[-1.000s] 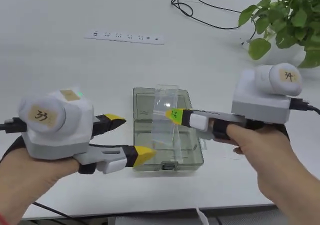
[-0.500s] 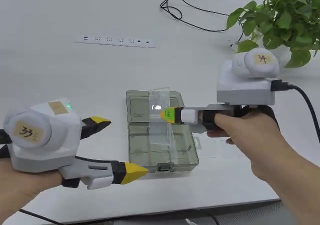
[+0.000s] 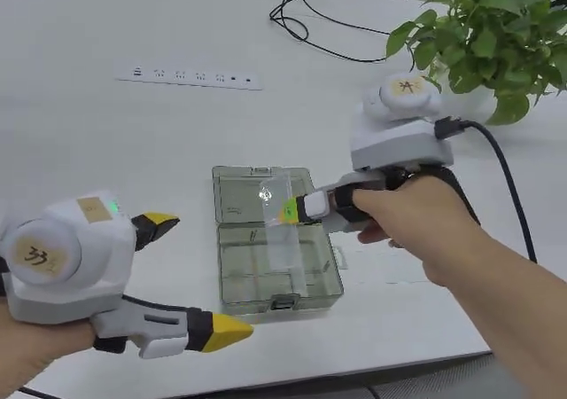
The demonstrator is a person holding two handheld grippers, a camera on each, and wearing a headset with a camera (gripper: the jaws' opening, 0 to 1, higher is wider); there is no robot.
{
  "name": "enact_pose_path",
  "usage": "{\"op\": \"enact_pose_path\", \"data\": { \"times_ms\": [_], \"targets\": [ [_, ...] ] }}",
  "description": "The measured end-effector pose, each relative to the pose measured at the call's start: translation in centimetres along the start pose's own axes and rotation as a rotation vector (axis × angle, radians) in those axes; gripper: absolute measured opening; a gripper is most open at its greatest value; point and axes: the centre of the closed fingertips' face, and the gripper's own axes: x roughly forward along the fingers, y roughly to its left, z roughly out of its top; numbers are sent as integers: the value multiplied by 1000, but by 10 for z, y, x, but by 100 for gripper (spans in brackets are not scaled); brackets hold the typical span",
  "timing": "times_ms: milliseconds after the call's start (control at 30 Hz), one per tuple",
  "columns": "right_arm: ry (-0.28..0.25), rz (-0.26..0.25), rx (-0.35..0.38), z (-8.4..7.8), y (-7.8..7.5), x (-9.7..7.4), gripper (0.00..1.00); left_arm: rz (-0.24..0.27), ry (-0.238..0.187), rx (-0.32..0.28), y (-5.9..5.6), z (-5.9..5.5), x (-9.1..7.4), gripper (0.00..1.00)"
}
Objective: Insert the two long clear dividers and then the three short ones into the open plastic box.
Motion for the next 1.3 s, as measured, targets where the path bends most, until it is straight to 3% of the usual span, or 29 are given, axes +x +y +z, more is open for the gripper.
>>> {"op": "enact_pose_path", "data": {
  "times_ms": [367,567,1000,1300],
  "targets": [
    [118,-16,123,-19,-12,22,6,-23,10,38,2,-8,3,100],
    [147,-34,157,-22,-18,32,6,-43,6,35,1,-11,4,100],
    [208,-61,168,-34,-24,46,6,-51,-17,0,4,-10,5,100],
    [218,-71,163,-36,-27,53,7,-59,-18,-10,1,-12,7,100]
  ]
}}
